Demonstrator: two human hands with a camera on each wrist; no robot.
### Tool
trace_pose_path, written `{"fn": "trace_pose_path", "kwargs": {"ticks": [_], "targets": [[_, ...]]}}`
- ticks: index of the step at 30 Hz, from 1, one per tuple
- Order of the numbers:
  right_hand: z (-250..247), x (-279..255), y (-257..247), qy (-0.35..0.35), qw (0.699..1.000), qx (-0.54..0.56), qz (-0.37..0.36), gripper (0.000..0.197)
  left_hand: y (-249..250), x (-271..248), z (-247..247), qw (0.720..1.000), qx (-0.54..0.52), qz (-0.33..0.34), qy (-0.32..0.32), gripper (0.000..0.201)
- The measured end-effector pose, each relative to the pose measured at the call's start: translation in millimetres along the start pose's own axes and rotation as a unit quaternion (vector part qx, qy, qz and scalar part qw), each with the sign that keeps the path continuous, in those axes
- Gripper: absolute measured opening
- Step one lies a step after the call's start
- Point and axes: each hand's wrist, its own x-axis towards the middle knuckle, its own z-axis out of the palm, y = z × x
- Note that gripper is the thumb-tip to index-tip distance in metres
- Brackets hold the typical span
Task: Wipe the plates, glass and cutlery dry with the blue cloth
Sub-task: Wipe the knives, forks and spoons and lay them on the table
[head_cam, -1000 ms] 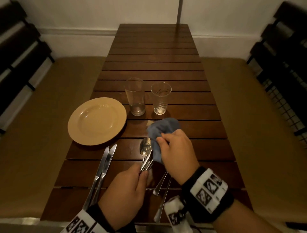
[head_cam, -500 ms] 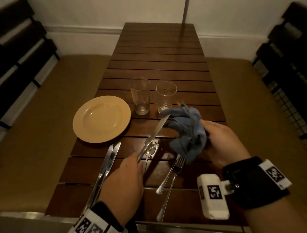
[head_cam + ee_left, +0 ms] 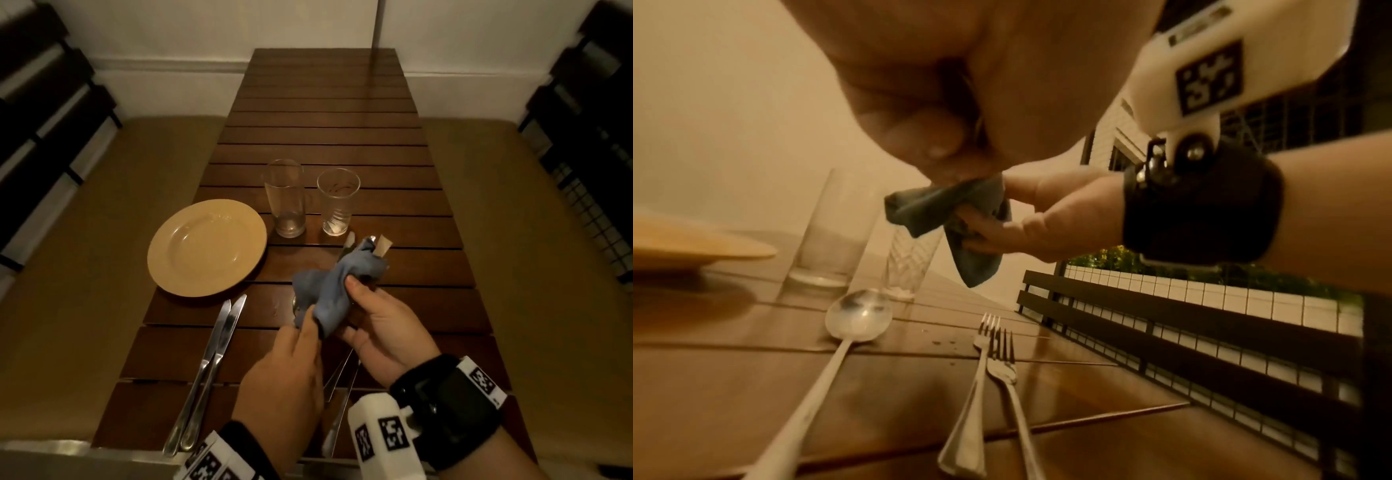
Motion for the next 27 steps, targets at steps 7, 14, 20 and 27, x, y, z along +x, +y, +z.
{"fn": "trace_pose_path", "kwargs": {"ticks": [7,14,20,27], "targets": [[0.4,2.7,5.3,0.004,1.0,0.008,-0.024,0.031,-8.4,3.6,-2.5,0.947,-0.303,-0.1,-0.048,0.012],[7.3,-4.0,23.7,-0.011,1.0,-0.013,0.0,0.038,-9.4,11.4,-13.7,0.876,-0.453,-0.147,-0.082,0.041],[17.5,0.4,10.1,0.035,0.997,-0.023,-0.058,0.015,-12.0,10.1,-8.6,0.925,-0.36,-0.09,-0.08,0.044],[12.0,11.1,-8.9,0.071,0.994,0.03,-0.073,0.029,-11.5,0.7,-9.3,0.922,-0.357,-0.095,-0.119,0.059]]}}
